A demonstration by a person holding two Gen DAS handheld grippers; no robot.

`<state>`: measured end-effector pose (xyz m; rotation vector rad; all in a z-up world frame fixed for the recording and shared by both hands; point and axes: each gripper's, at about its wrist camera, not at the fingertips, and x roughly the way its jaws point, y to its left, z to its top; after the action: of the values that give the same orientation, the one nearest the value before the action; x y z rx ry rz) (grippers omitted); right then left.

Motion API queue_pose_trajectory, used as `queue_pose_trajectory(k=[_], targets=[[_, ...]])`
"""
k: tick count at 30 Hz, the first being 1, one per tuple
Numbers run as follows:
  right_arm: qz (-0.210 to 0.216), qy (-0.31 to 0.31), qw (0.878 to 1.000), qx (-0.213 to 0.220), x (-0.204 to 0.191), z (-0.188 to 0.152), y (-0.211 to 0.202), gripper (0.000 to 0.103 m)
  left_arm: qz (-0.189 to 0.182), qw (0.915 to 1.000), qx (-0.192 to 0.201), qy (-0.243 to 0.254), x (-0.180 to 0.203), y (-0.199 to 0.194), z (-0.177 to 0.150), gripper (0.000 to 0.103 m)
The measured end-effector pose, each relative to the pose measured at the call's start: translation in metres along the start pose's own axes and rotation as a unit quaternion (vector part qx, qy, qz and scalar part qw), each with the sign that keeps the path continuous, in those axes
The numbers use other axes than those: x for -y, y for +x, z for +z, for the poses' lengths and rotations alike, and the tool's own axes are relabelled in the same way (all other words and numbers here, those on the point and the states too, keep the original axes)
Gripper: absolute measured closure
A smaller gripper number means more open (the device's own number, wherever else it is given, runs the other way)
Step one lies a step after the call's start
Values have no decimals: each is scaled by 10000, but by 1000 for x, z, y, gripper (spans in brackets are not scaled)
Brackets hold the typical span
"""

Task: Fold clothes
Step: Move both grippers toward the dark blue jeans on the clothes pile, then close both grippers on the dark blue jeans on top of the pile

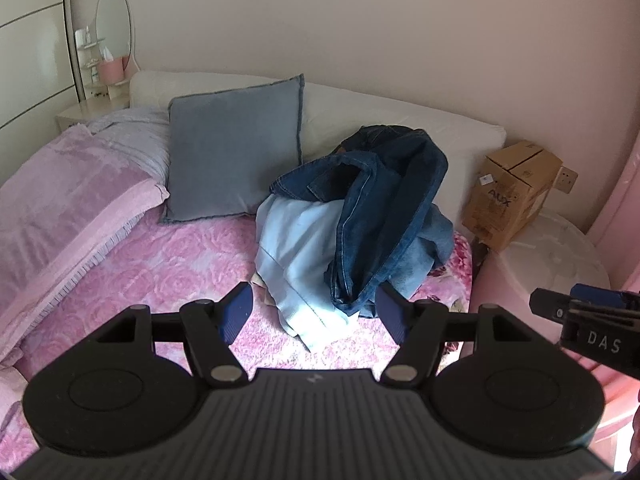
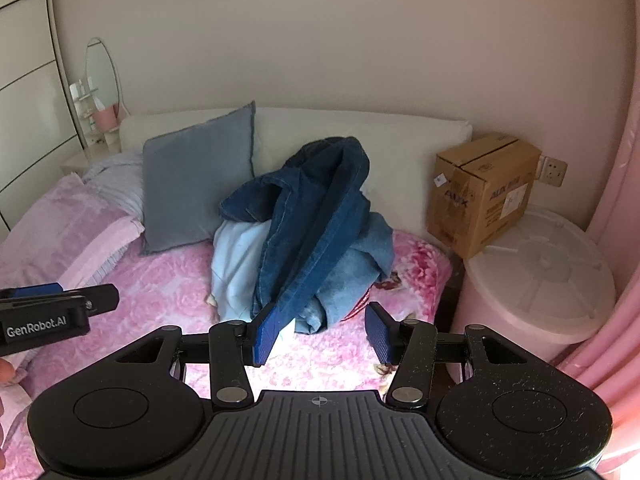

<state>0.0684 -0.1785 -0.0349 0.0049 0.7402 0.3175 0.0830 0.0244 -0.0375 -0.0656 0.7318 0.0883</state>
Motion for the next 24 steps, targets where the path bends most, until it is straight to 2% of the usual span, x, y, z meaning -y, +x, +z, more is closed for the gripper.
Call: queue_pose_trajectory(k=[11, 17, 24], targets=[[140, -6, 9986, -504, 42, 32, 100, 52, 13, 9988, -471, -135, 19, 109, 35, 39], [128, -24, 9973, -728, 66, 64, 152, 52, -46, 9977, -650, -165, 40, 171, 67, 39], [196, -66, 9968, -778, 83, 106, 209, 52, -130, 9970, -749, -138, 61, 232, 102, 39]])
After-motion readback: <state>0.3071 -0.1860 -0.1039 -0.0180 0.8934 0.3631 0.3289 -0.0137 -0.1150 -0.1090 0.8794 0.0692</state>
